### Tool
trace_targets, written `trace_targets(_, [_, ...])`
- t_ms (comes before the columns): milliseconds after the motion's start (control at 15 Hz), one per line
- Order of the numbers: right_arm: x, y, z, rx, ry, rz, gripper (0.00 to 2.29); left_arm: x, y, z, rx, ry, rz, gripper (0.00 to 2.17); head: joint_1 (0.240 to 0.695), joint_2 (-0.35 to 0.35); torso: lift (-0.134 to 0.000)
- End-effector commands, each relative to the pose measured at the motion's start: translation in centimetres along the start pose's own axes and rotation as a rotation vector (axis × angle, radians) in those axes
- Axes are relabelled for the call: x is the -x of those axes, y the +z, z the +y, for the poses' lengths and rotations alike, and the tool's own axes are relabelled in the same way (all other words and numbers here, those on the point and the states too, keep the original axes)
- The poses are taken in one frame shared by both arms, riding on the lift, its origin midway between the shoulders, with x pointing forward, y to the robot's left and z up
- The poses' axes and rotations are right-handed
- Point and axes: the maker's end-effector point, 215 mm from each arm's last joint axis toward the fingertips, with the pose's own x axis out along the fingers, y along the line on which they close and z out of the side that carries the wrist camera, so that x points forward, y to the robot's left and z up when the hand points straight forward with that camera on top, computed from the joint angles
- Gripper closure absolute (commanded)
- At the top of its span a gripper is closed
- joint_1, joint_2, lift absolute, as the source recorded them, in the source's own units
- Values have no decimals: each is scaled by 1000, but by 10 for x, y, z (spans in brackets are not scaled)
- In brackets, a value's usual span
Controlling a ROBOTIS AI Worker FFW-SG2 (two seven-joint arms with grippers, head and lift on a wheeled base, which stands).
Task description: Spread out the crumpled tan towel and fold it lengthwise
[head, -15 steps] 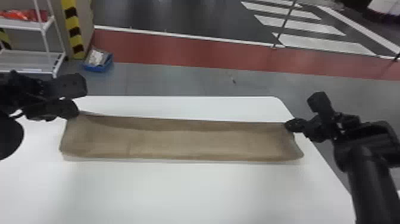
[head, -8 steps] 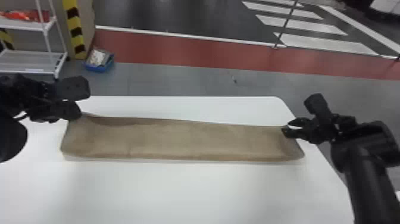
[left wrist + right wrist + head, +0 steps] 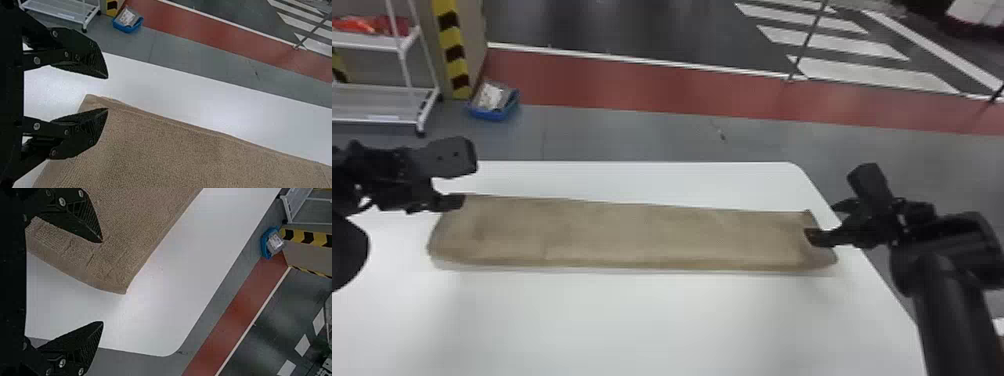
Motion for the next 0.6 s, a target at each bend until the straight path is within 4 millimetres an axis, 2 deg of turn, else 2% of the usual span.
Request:
trace_targets(0, [7,-4,-1,-10,-6,-9,147,10,4,9,16,25,-23,-1,695,-270,-124])
trace_targets(133, [13,0,1,-11,-3,-28,147,20,-9,9,107,35,-16,83,695,-272,-124])
trace_targets(267, [24,1,-1,-7,-11,-47,147,39,-36,-2,304,-23,-2,147,695,-269,-124])
trace_targets(333, [25,-3,0,-12,-10,-49,147,53,-50,-10,328,-40,-18,157,695,-264,-124])
trace_targets(400, [27,-3,-1,-15,-7,-51,147,65,-61,-18,289,-36,-20,194,695,-253,-124])
trace_targets(533, [28,-2,-3,-17,-8,-59,147,82,-66,-42,158,-50,-52,275,695,-242,-124])
